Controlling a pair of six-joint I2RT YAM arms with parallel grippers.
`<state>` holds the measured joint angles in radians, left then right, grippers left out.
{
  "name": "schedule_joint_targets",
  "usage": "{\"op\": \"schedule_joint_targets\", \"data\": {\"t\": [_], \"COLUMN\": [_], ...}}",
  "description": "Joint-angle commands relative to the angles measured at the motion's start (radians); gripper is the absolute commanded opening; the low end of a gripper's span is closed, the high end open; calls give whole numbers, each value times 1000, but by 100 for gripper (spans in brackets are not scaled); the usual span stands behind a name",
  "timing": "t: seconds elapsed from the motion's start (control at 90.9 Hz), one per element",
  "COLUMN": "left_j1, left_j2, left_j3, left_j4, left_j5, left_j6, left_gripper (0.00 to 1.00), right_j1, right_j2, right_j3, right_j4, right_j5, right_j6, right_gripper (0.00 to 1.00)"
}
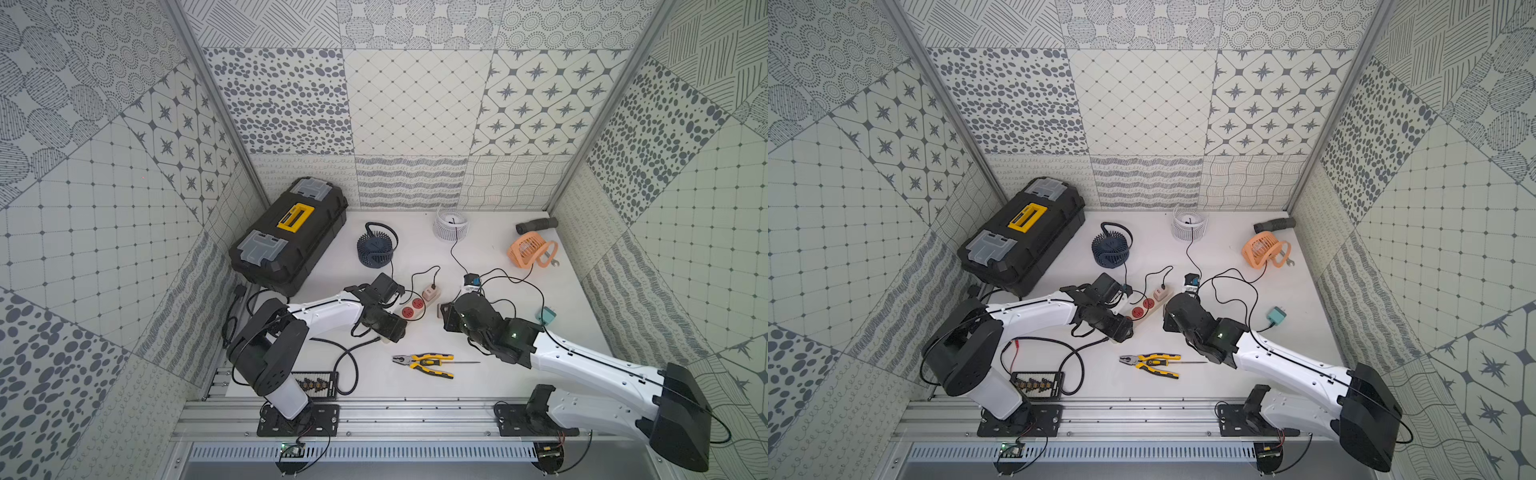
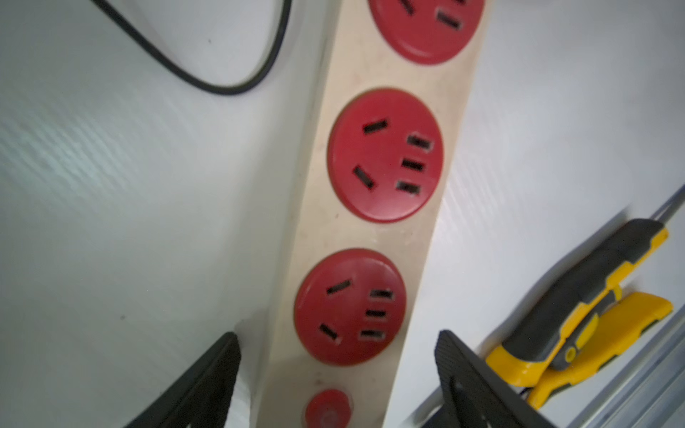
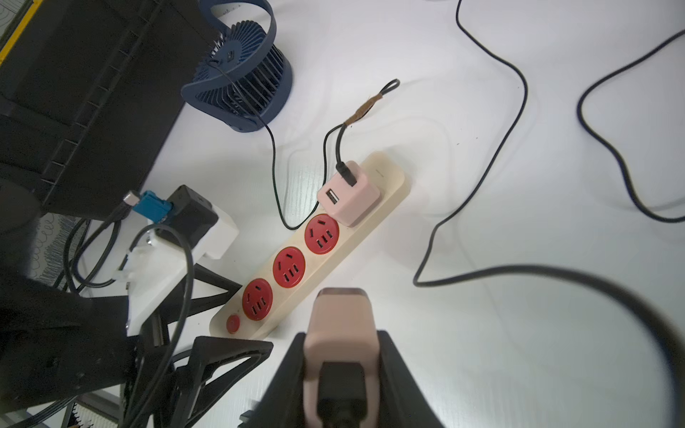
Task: Plug the desk fan into the power strip
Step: Adjust the socket at the center of the board, then insert the plug into the socket.
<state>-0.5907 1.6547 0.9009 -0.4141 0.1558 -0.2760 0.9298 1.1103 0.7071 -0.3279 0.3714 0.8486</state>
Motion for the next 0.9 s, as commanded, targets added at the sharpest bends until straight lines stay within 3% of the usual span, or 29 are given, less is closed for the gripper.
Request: {"op": "schedule_joint_targets", "data": {"t": [0.0, 0.121, 0.374, 0.528, 0.704, 0.891], "left_j1": [13, 12, 3, -1, 0, 1], "left_j2": [-22, -48, -84, -47, -55, -57], "left_j3": [-15, -31, -93, -100, -129, -168], "left_j4": [-14, -12, 168, 230, 260, 298], "left_j5": [101, 190, 311, 317, 283, 280], "left_j6": [-42, -86, -236, -263, -252, -255], "left_gripper": [83, 78, 65, 53, 48, 42], "right_j1": [17, 35, 64, 71, 115, 141], "right_j2": [16, 35, 136, 192, 272, 354], "right_j3": [50, 57, 100, 133, 214, 309], "right_j4": [32, 32, 33, 27, -74, -191], "right_j5": [43, 79, 119, 115, 163, 184], "right_j6": [33, 81, 175, 221, 316, 426], "right_gripper": [19, 18, 14, 11, 0, 0]}}
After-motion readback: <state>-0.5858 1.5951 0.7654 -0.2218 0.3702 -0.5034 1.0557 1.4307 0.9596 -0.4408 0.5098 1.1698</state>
